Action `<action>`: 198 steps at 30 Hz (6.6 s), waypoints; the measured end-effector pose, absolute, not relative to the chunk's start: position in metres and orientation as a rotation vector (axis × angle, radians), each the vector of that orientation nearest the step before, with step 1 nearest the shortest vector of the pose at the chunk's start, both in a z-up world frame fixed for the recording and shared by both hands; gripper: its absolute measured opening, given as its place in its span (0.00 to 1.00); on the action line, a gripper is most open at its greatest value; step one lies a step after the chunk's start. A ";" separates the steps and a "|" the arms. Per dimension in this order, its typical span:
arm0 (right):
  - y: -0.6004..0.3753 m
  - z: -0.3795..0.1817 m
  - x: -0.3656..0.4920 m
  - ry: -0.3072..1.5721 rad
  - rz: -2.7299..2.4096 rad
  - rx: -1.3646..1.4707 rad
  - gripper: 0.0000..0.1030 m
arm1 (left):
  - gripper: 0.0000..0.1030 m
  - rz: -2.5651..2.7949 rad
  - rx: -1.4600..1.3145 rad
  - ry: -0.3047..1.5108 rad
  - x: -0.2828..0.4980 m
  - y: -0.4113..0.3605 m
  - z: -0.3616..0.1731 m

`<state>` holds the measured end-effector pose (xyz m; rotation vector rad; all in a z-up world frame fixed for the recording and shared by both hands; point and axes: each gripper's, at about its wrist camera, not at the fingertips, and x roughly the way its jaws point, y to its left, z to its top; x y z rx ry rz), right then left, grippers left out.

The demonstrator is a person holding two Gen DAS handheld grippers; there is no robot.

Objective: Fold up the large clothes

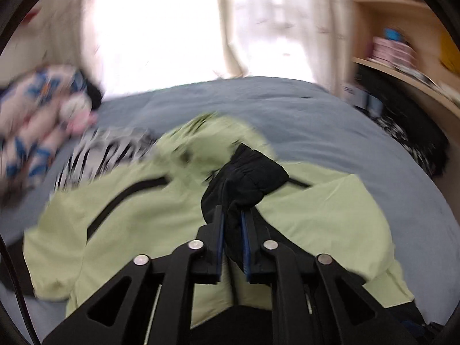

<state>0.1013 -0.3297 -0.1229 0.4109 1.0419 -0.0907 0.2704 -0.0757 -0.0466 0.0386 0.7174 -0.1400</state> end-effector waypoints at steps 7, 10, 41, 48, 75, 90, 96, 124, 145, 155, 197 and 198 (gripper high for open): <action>-0.319 -0.120 0.106 1.065 -0.073 0.392 0.48 | 0.55 -0.124 -0.145 0.952 0.274 0.011 -0.118; -0.314 -0.117 0.111 1.064 -0.064 0.392 0.49 | 0.62 -0.152 -0.228 0.956 0.273 0.033 -0.120; -0.385 -0.140 0.360 1.044 -0.248 0.284 0.07 | 0.13 -0.132 -0.058 0.998 0.391 0.013 -0.149; -0.391 -0.102 0.321 0.994 -0.208 0.293 0.38 | 0.38 -0.087 -0.019 1.020 0.374 0.024 -0.144; -0.337 -0.142 0.267 1.072 -0.204 0.161 0.29 | 0.57 -0.149 0.017 1.028 0.319 -0.045 -0.181; -0.331 -0.149 0.254 1.091 -0.253 0.075 0.41 | 0.62 -0.169 0.040 1.033 0.315 -0.048 -0.178; -0.328 -0.150 0.253 1.089 -0.245 0.089 0.47 | 0.64 -0.187 0.006 1.036 0.311 -0.051 -0.176; -0.281 -0.081 0.195 1.012 -0.185 0.206 0.65 | 0.66 -0.231 0.085 0.769 0.215 -0.064 -0.068; -0.180 0.004 0.087 0.891 -0.055 0.182 0.67 | 0.68 0.009 -0.020 0.787 0.066 0.062 -0.027; -0.090 0.004 0.078 0.870 0.016 0.052 0.67 | 0.69 0.133 -0.109 0.775 0.036 0.170 -0.026; 0.128 -0.118 0.221 0.969 0.238 -0.123 0.67 | 0.66 0.369 -0.647 0.927 0.204 0.467 -0.198; 0.128 -0.119 0.222 0.973 0.241 -0.120 0.67 | 0.62 0.383 -0.638 0.924 0.208 0.469 -0.199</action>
